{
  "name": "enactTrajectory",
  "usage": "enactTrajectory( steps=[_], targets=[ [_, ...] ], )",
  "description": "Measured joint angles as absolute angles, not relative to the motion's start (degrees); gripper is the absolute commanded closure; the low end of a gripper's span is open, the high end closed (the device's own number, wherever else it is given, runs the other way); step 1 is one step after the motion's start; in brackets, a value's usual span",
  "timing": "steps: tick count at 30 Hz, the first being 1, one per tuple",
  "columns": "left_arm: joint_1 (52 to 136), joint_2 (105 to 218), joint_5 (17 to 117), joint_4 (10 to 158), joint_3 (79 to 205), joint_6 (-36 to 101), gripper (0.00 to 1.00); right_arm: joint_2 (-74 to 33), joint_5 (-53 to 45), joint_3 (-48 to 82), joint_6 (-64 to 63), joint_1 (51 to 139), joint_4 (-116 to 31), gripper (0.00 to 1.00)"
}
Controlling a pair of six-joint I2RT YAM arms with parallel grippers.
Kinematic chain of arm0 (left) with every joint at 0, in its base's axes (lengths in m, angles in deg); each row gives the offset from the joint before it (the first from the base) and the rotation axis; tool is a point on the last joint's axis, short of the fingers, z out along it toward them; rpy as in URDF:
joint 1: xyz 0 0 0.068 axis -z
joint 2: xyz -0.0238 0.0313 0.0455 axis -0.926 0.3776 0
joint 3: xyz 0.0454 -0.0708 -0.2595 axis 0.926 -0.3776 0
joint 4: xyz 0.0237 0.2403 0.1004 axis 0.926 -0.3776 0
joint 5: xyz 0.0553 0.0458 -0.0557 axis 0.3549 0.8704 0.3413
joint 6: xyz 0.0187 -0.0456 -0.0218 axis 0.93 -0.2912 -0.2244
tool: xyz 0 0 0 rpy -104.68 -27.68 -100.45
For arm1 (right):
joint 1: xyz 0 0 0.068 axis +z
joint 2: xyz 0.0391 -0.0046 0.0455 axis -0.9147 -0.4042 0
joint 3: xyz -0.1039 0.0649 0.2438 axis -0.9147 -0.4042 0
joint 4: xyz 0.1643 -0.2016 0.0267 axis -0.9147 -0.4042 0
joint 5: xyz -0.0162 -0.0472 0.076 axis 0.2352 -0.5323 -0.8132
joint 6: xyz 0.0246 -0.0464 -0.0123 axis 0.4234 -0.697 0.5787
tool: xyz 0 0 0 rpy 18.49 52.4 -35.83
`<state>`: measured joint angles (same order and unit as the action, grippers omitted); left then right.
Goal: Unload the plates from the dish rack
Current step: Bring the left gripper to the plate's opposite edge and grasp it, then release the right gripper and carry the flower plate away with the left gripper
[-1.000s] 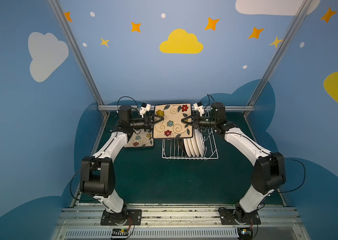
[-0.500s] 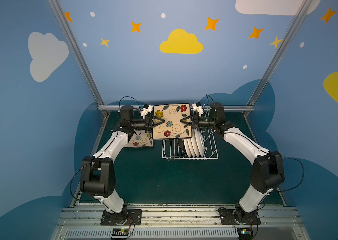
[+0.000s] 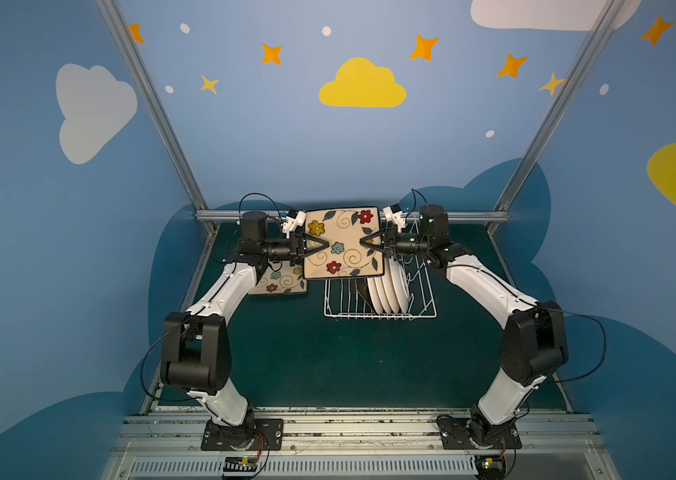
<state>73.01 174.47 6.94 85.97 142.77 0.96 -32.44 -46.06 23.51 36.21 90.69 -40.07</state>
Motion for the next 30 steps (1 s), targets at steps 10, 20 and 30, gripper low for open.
enactTrajectory(
  steps=[10, 20, 30],
  targets=[
    [72.5, 174.5, 8.3, 84.7, 142.8, 2.5, 0.80, -32.9, -47.0, 23.7, 38.2, 90.7, -38.8, 1.00],
    [72.2, 174.5, 8.0, 83.6, 142.8, 0.7, 0.97, -33.0, -47.8, 23.7, 36.0, 90.7, -38.4, 0.82],
    [72.1, 174.5, 8.8, 83.1, 142.7, -0.4, 0.97, -33.0, -47.0, 25.9, 34.5, 90.8, -39.9, 0.28]
  ],
)
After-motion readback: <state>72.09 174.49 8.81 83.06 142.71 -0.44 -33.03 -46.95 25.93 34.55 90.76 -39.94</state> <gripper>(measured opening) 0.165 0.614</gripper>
